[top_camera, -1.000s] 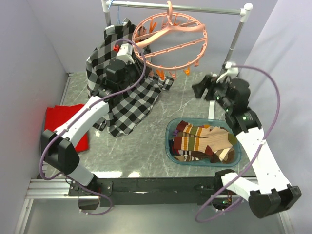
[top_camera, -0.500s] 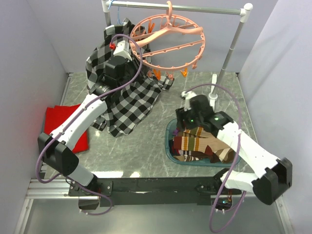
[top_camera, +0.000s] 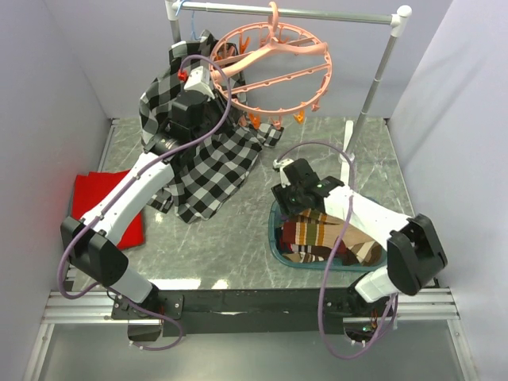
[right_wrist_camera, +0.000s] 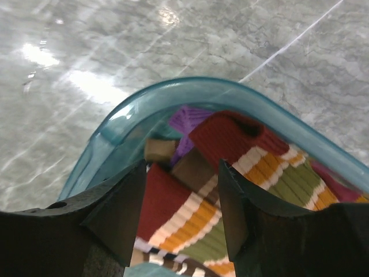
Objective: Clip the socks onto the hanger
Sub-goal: Pick up the sock from the bin.
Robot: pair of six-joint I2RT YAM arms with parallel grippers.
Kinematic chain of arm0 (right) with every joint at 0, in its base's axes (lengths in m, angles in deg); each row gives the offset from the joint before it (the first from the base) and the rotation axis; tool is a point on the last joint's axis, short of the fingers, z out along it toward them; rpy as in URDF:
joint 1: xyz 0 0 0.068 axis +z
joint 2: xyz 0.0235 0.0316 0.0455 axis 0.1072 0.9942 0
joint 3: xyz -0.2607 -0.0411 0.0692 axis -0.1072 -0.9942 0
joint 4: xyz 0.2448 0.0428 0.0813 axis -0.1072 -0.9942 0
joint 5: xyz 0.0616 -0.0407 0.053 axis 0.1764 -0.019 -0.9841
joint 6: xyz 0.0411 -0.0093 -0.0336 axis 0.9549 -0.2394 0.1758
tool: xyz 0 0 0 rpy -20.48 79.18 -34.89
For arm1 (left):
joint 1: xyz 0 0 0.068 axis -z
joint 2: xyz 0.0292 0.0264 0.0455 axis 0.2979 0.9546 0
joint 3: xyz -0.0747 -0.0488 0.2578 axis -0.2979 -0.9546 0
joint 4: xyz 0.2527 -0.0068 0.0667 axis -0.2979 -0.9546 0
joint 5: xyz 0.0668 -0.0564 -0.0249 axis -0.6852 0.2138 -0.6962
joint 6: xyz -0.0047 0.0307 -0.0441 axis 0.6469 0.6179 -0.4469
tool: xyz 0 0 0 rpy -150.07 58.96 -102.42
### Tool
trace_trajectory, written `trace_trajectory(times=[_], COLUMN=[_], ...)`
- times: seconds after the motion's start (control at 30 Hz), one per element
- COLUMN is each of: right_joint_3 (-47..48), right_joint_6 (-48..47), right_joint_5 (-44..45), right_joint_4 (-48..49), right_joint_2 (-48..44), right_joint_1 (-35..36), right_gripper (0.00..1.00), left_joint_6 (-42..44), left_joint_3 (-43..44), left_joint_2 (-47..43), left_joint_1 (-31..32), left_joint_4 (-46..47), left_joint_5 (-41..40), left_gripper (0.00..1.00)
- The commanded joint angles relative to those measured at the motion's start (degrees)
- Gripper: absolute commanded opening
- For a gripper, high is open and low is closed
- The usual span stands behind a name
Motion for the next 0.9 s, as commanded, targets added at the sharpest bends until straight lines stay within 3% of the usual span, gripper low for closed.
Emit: trace_trajectory(times=[0.0, 0.4, 0.5, 0.63, 0.73, 0.87], right_joint_3=[-0.74, -2.14, -2.67, -3.29, -2.59, -1.88], right_joint_6=[-0.24, 0.91, 0.47, 0.99, 1.69, 2.92], right_joint_5=[3.15, 6.49, 6.15, 6.32, 5.97, 4.92], right_joint_4=[2.82, 1.85, 1.85, 2.64, 1.51, -0.52], right_joint_2=[2.42, 5.24, 4.89, 2.78, 0.5, -5.03], right_joint_1=[-0.37, -3.8, -4.42, -4.68, -4.6, -4.6], right_gripper=[0.57, 0.47, 0.36, 0.09, 0.0, 0.0], left_joint_6=[-0.19, 0.16, 0.16, 0.86, 1.04, 0.95], left_joint_3=[3.51, 4.39, 5.79, 6.86, 7.21, 6.86], left_joint_2=[-0.05, 0.83, 1.71, 1.97, 2.06, 1.88], left_joint_1=[0.3, 0.48, 0.57, 0.65, 0.74, 0.83], left_joint_4=[-1.44, -2.93, -4.42, -4.96, -4.69, -3.9], left_joint_5=[0.58, 0.94, 0.94, 0.41, 0.15, 0.67], left_gripper=[0.09, 0.07, 0.07, 0.07, 0.06, 0.06])
